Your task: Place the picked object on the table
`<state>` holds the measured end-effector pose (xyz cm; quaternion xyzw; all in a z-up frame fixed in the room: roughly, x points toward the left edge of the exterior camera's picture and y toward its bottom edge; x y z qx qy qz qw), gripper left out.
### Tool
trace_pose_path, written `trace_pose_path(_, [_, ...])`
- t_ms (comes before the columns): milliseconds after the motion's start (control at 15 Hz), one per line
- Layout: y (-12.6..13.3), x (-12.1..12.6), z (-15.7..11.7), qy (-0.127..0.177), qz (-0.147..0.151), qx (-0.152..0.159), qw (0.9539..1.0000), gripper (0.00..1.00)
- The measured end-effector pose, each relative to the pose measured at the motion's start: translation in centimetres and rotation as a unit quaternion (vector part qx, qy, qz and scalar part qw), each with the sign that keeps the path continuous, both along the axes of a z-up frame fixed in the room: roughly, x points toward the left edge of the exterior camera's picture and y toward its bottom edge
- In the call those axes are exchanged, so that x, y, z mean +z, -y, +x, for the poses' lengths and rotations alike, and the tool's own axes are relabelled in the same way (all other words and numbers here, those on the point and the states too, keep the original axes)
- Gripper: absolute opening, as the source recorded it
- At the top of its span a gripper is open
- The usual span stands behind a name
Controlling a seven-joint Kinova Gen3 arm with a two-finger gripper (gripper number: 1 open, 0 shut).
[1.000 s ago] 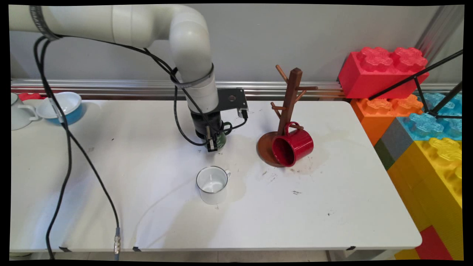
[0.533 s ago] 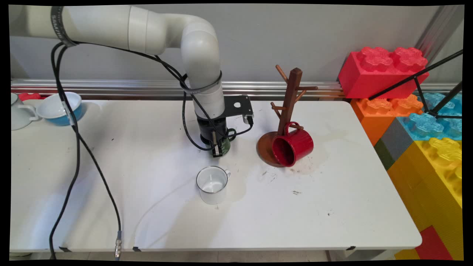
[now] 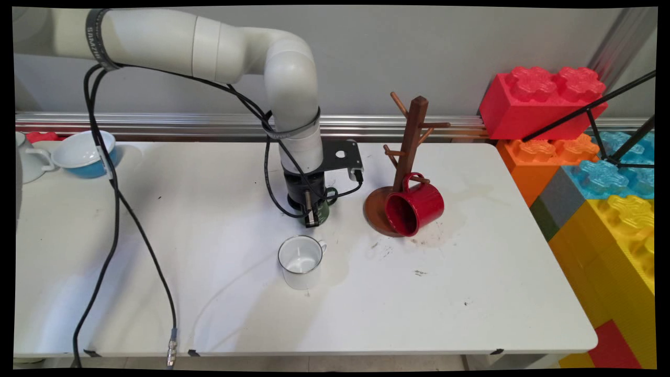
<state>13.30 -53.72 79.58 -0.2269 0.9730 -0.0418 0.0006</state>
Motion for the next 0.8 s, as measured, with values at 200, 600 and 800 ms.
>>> trace_pose_path(200, [0.04, -0.15, -0.04, 0.0, -0.001, 0.001, 1.0, 1.0])
trace_pose_path(600, [0.32, -0.06, -0.04, -0.003, -0.01, 0.005, 0.9999, 1.0])
trace_pose_path(800, [0.56, 0.54, -0.11, -0.011, -0.02, 0.012, 0.9997, 1.0])
